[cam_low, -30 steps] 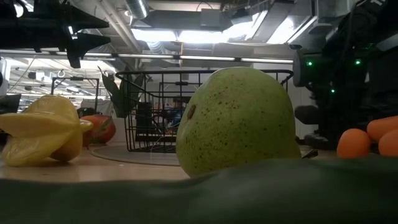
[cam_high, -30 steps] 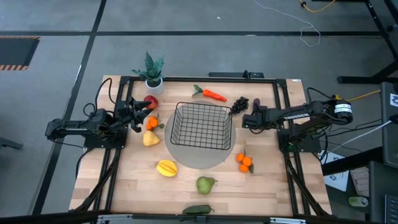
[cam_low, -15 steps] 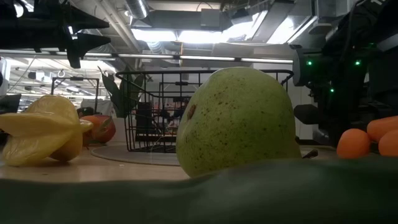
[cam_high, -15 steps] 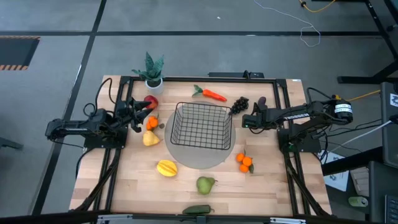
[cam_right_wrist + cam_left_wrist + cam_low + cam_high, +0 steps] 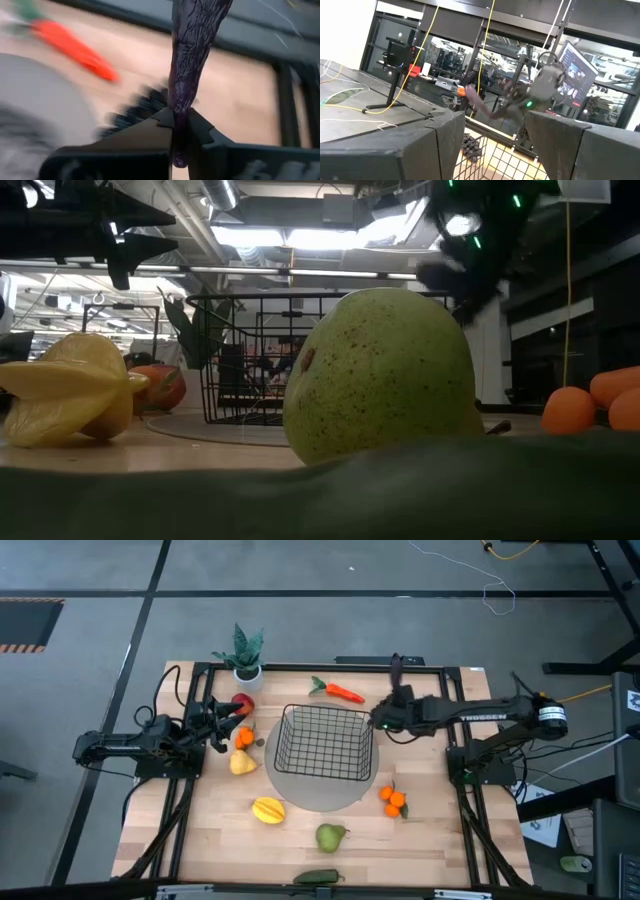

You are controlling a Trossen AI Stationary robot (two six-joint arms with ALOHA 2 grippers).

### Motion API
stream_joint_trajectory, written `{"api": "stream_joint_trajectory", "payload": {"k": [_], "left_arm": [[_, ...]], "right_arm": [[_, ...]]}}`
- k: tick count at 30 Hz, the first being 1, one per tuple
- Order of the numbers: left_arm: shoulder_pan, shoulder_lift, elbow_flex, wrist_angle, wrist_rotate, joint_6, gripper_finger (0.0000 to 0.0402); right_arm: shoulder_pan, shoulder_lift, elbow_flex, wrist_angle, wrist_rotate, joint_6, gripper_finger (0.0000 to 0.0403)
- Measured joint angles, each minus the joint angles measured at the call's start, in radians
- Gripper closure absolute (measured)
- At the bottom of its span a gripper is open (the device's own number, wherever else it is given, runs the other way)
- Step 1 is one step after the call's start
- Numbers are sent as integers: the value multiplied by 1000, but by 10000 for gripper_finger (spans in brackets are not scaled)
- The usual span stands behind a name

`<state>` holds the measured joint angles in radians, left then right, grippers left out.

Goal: Build produce basket
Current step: Put the purple eggplant into the black wire basket

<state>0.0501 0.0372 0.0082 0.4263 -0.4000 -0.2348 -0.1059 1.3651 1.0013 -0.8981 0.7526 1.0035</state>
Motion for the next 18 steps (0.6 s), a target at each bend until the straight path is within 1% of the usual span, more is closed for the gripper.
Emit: {"api": "stream_joint_trajectory", "payload": {"k": [3,4,6,7,9,11,14,15,18], "left_arm": [[0,0,0,0,0,0,199],[0,0,0,0,0,0,199],[0,0,0,0,0,1,199],[0,0,0,0,0,1,199],[0,0,0,0,0,1,199],[0,0,0,0,0,1,199],[0,0,0,0,0,1,199],[0,0,0,0,0,1,199],[0,0,0,0,0,1,199]], "right_arm": [[60,0,107,88,-15,-229,399],[81,0,137,127,-52,-317,399],[115,0,180,195,-173,-483,399],[130,0,195,225,-235,-547,397],[152,0,213,277,-317,-638,386],[163,0,224,289,-360,-674,369],[164,0,225,263,-369,-670,335],[164,0,225,251,-388,-670,323],[162,0,225,249,-502,-673,286]]}}
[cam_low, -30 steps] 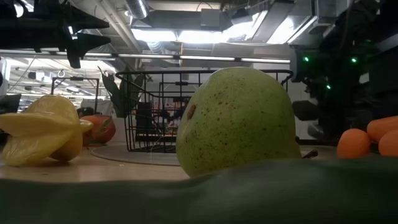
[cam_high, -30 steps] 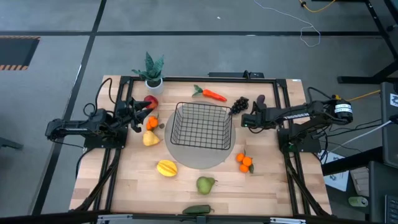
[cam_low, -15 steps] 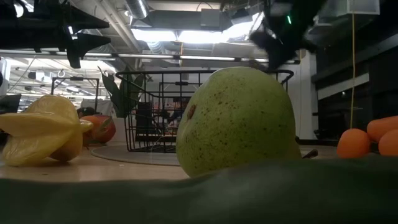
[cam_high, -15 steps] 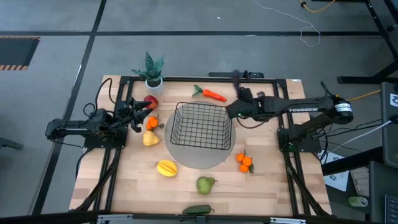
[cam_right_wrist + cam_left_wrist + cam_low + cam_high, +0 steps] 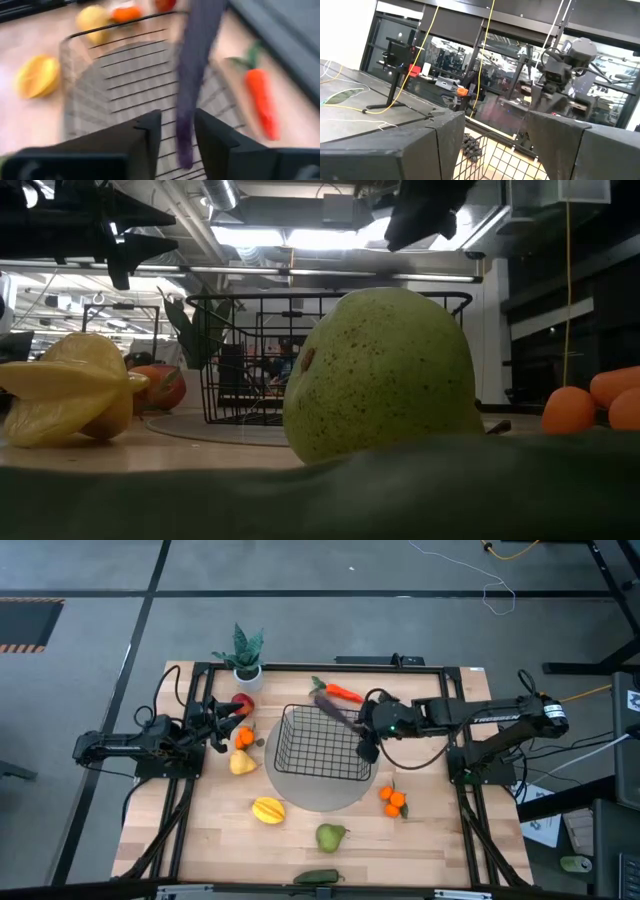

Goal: Build produce basket
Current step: Put the purple eggplant into the black wire basket, then put the black grapes into the black wire basket

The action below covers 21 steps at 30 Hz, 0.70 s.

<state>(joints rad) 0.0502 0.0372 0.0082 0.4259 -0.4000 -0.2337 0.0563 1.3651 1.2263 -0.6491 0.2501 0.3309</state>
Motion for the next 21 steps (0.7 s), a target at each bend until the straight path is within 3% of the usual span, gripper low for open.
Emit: {"api": "stream_joint_trajectory", "payload": {"k": [3,12,16,21], "left_arm": [[0,0,0,-1,0,0,199],[-1,0,0,-128,33,-117,199],[-1,0,0,-204,32,-183,199],[-1,0,0,-198,32,-202,199]], "right_arm": [[2,0,0,8,-78,4,257],[1,-3,0,-128,-50,133,237],[0,-4,0,-283,73,191,241],[-21,-5,0,-479,328,321,241]]}}
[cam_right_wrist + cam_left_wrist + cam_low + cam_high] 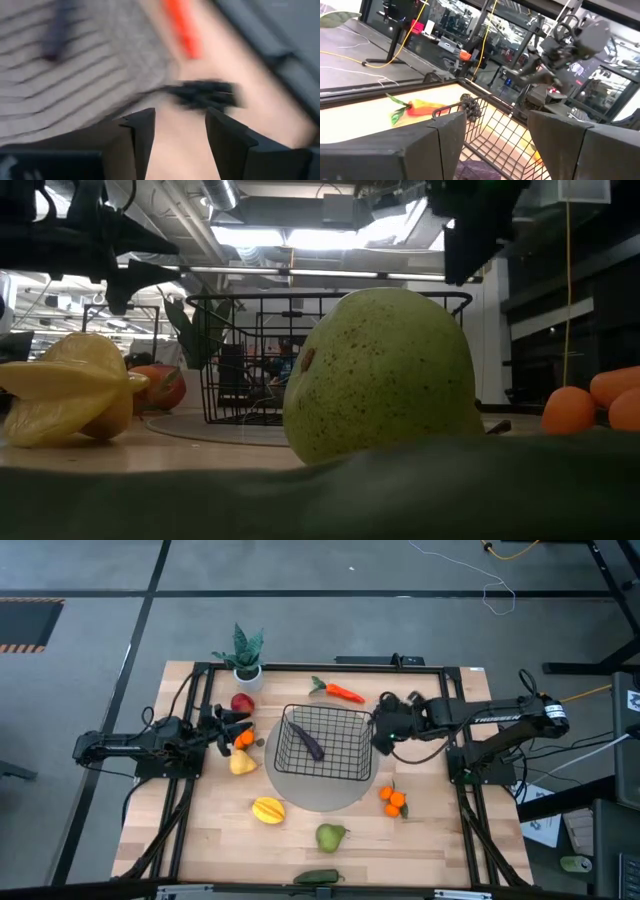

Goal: Build produce basket
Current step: Put the black grapes into the black wire basket

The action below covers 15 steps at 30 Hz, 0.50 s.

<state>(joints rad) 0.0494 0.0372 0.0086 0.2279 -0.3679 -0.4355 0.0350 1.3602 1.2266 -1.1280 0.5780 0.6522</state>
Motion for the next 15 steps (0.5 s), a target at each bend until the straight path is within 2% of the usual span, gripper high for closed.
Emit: {"api": "stream_joint_trajectory", "payload": {"k": [2,4,8,12,15], "left_arm": [[0,0,0,5,0,0,199],[0,0,0,12,0,0,199],[0,0,0,12,-1,-3,199],[0,0,0,12,-1,-3,199],[0,0,0,12,-1,-3,199]], "right_arm": [[-29,0,0,-57,70,52,241],[-76,0,0,-87,92,94,241],[-226,0,0,-83,30,96,241],[-400,0,0,-24,-74,-39,241],[-512,0,0,58,-98,-192,241]]}}
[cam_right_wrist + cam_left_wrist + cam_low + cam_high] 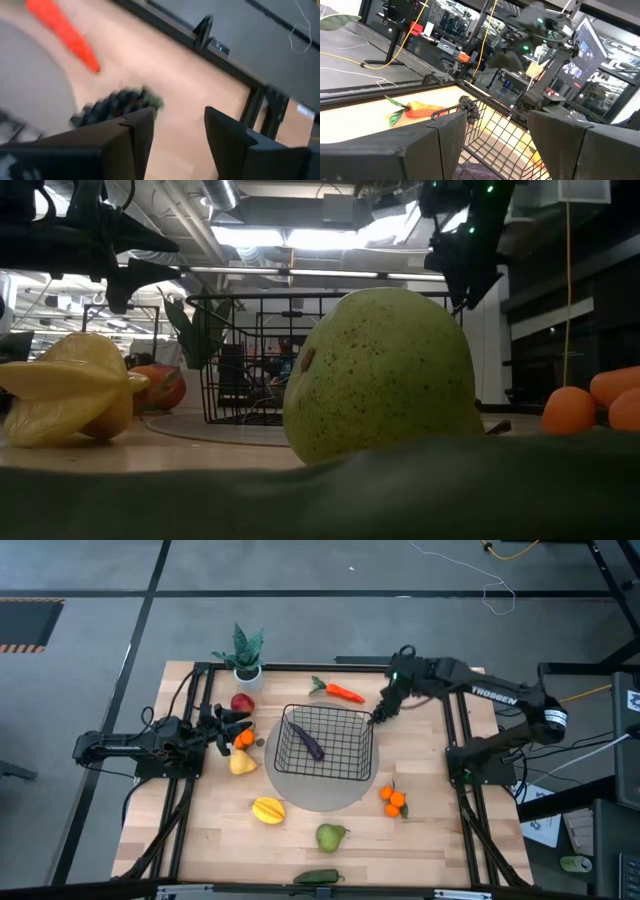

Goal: Build produce basket
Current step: Put the black grapes into the black wire basket

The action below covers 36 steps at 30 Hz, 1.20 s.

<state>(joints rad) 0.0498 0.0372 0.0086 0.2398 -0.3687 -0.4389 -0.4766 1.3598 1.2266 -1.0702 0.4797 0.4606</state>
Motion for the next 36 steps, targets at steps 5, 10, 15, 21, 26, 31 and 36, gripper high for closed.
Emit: {"api": "stream_joint_trajectory", "payload": {"k": [5,10,15,21,26,31,36], "left_arm": [[0,0,0,0,0,0,199],[0,0,0,0,-1,1,199],[0,0,0,0,-1,1,199],[0,0,0,0,-1,1,199],[0,0,0,0,-1,1,199],[0,0,0,0,-1,1,199],[0,0,0,-1,-1,1,199]], "right_arm": [[-123,2,0,88,-48,-88,241],[-186,38,-6,169,-174,-494,241],[-196,107,-6,245,-255,-629,241],[-196,235,-7,165,-265,-657,215],[-196,319,-8,123,-271,-738,180],[-186,355,-8,51,-368,-920,170],[-178,383,-8,62,-405,-973,175]]}}
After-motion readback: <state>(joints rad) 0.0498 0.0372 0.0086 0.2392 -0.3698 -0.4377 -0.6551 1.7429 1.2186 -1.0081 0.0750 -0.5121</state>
